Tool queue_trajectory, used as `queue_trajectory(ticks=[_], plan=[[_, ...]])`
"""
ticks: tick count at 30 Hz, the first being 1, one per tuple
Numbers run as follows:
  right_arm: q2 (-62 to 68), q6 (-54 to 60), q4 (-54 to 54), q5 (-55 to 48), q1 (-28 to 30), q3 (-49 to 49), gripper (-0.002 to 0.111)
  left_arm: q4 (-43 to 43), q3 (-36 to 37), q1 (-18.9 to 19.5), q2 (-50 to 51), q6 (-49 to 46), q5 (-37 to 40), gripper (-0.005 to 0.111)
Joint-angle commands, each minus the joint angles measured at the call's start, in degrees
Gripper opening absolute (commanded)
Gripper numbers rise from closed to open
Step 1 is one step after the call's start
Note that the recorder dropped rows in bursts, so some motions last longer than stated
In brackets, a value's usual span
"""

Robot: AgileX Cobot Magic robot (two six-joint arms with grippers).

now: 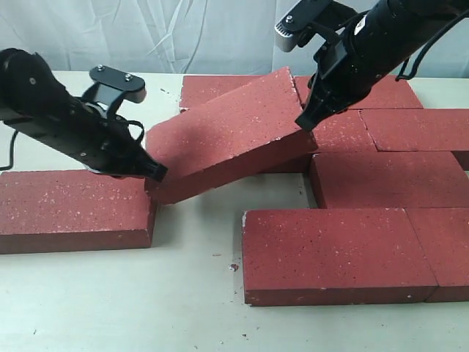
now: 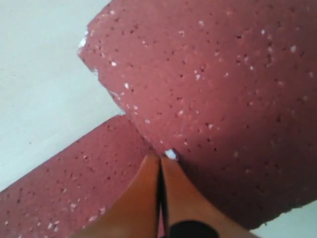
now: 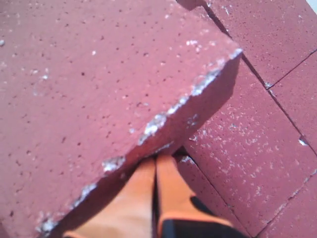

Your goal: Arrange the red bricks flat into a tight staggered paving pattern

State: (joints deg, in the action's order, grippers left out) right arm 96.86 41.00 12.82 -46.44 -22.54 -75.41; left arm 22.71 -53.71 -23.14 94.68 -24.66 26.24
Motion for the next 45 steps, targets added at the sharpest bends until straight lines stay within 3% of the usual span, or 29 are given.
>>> queue_trajectory(ticks=[1, 10, 23, 38, 45], plan=[[0.0, -0.4, 3.4, -0.6, -0.8, -0.3, -0.001, 4.7, -4.0, -2.7, 4.2, -0.6, -4.4, 0.000], [6.1, -0.6, 6.0, 4.9, -0.9, 1.0, -0.001, 0.7, -5.2, -1.9, 8.0, -2.5, -5.7, 0.000], [12.0, 5.8, 19.1, 5.4, -1.1, 1.0, -0.001, -3.5, -5.2, 5.1, 8.0, -2.3, -5.7, 0.000], [15.0, 6.1, 18.7, 9.1, -6.9, 1.0, -0.001, -13.1, -5.2, 11.3, 8.0, -2.3, -0.2, 0.000], [17.6, 6.9, 18.2, 12.7, -7.2, 1.0, -0.001, -15.5, -5.2, 12.9, 8.0, -2.3, -4.7, 0.000]])
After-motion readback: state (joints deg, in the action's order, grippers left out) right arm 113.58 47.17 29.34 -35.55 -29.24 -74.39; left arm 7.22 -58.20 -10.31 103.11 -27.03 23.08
